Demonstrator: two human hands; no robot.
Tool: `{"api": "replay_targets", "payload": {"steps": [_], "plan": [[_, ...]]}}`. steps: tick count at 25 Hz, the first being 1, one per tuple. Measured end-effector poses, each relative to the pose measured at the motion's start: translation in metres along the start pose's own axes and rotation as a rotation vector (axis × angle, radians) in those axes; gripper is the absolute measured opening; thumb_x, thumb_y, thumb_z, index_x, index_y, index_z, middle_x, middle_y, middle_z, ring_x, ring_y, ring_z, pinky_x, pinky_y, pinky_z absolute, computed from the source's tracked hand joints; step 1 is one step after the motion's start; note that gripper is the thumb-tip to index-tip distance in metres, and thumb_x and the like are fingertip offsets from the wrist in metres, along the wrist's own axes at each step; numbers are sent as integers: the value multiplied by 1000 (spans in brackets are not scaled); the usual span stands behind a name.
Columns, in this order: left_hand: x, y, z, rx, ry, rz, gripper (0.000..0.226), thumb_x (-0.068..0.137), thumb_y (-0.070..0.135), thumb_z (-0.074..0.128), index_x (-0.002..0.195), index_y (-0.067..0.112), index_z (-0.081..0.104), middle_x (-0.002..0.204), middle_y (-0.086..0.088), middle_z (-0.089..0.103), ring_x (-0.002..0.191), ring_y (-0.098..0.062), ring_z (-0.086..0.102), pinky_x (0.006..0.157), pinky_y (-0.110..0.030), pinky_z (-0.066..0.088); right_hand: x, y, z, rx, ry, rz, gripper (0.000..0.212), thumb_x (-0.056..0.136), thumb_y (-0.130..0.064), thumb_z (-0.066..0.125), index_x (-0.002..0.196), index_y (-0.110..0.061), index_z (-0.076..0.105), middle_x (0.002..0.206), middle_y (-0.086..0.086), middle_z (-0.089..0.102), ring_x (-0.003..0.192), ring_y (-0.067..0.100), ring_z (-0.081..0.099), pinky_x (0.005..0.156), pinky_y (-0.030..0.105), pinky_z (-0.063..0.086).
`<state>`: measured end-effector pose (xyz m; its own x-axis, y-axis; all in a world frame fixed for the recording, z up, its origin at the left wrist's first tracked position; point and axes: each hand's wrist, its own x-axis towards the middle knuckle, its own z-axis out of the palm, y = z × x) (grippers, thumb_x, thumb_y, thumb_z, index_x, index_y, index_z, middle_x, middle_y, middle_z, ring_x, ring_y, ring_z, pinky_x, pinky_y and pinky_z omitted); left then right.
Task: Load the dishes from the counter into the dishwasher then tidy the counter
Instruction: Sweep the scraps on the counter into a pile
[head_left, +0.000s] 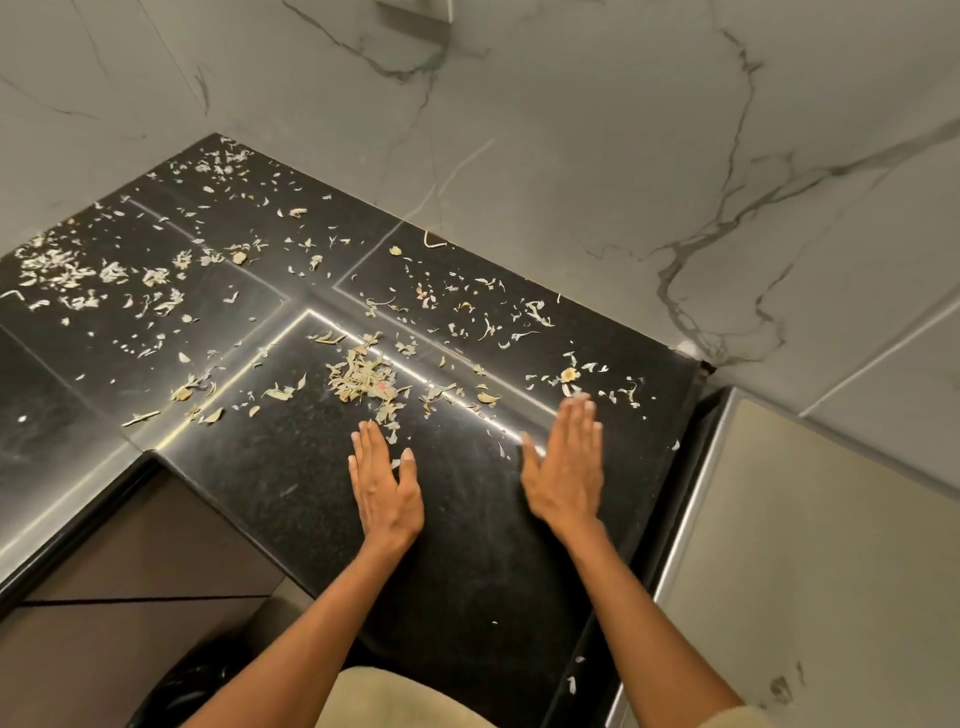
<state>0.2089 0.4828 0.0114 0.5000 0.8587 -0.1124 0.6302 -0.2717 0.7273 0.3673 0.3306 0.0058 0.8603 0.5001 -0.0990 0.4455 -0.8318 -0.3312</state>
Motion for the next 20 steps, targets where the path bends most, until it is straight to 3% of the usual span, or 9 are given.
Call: {"api": "replay_targets", "payload": {"steps": [3,7,9,11,15,20], "plan": [[0,0,-1,-10,14,6,71,96,41,30,158,14,5,165,1,3,151,-8,-6,124,-32,-6,-4,-48,8,209,-64,-198,78,103,-58,23,159,-12,-5,166,4,-15,152,13,-19,125,36,-7],[-1,-2,-2,-39,13,9,65,103,30,36,158,14,6,165,1,4,151,-7,-5,124,-32,-5,3,-60,-4,571,38,-237,65,104,-47,36,159,-17,18,167,-1,12,154,7,5,126,32,6],[0,-3,-3,-55,16,11,65,102,33,35,157,15,6,165,1,5,151,-6,-4,123,-30,-5,17,-42,-13,527,196,-143,64,103,-44,35,157,-12,25,164,5,21,153,14,14,125,36,11],[0,-3,-4,-69,14,12,69,98,39,31,158,15,7,165,2,5,151,-5,-3,123,-28,-5,36,-6,-20,365,298,32,69,101,-44,35,157,-6,22,165,11,17,154,22,12,126,40,8],[1,-3,-4,-74,15,12,71,96,42,29,157,15,7,165,2,6,151,-5,-3,122,-27,-6,66,52,-31,143,164,306,83,101,-55,35,158,-3,4,167,18,0,155,29,-1,126,41,-2],[0,-2,-2,-74,23,3,71,96,43,29,157,16,8,165,3,6,151,-5,-2,121,-25,-6,62,-8,-12,107,20,103,88,99,-64,21,158,-4,-5,166,16,-9,154,27,-10,125,42,-6]]}}
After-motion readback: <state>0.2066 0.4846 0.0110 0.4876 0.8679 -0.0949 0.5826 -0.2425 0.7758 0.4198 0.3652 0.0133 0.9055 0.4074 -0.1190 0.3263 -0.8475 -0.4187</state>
